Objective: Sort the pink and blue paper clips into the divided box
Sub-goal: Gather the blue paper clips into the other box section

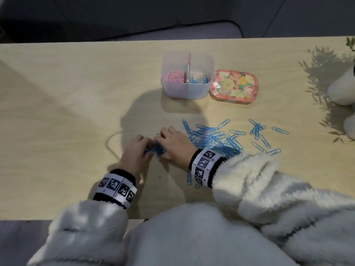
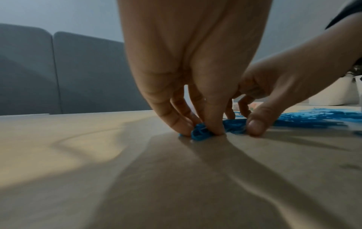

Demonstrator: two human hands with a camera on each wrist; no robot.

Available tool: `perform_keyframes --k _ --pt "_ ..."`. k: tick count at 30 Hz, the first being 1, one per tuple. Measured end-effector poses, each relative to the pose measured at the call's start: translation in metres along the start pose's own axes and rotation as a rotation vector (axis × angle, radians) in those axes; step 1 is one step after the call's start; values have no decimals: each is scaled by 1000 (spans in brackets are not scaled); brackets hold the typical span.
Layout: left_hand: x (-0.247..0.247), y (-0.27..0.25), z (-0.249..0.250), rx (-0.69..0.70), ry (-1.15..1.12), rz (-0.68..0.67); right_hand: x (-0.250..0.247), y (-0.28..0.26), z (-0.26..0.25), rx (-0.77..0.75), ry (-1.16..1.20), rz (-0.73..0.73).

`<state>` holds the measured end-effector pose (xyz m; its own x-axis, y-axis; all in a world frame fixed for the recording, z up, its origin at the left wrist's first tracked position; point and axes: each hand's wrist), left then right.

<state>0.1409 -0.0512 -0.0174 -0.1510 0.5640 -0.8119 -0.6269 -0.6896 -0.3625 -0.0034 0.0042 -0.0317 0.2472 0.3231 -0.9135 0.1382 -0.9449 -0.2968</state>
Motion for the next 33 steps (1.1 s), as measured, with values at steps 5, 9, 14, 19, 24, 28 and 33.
perform_keyframes --k 5,9,14,19,24,28,33 --pt "1 9 14 94 4 -15 -2 -4 9 39 -5 -24" --pt "0 13 13 97 12 8 -4 -11 17 25 -123 -56" --pt "-6 21 19 142 143 -73 -19 -13 24 -59 -154 -29" --pt "-4 28 22 173 221 -71 -24 -17 52 -64 -50 53" --pt "0 29 23 140 244 -45 -59 -23 75 172 245 245" --pt "1 33 25 104 233 -28 -102 -9 97 285 440 511" --pt "1 38 28 59 222 -43 -134 25 122 415 531 665"
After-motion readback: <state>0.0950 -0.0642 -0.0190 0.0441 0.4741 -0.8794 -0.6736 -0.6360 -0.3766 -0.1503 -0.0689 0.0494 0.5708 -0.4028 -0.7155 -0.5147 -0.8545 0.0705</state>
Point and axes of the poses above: each hand's wrist, its own y-axis towards the middle knuckle, its own x-axis out of the palm, z = x × y, and after that the axes turned 4 degrees about -z, right-handed
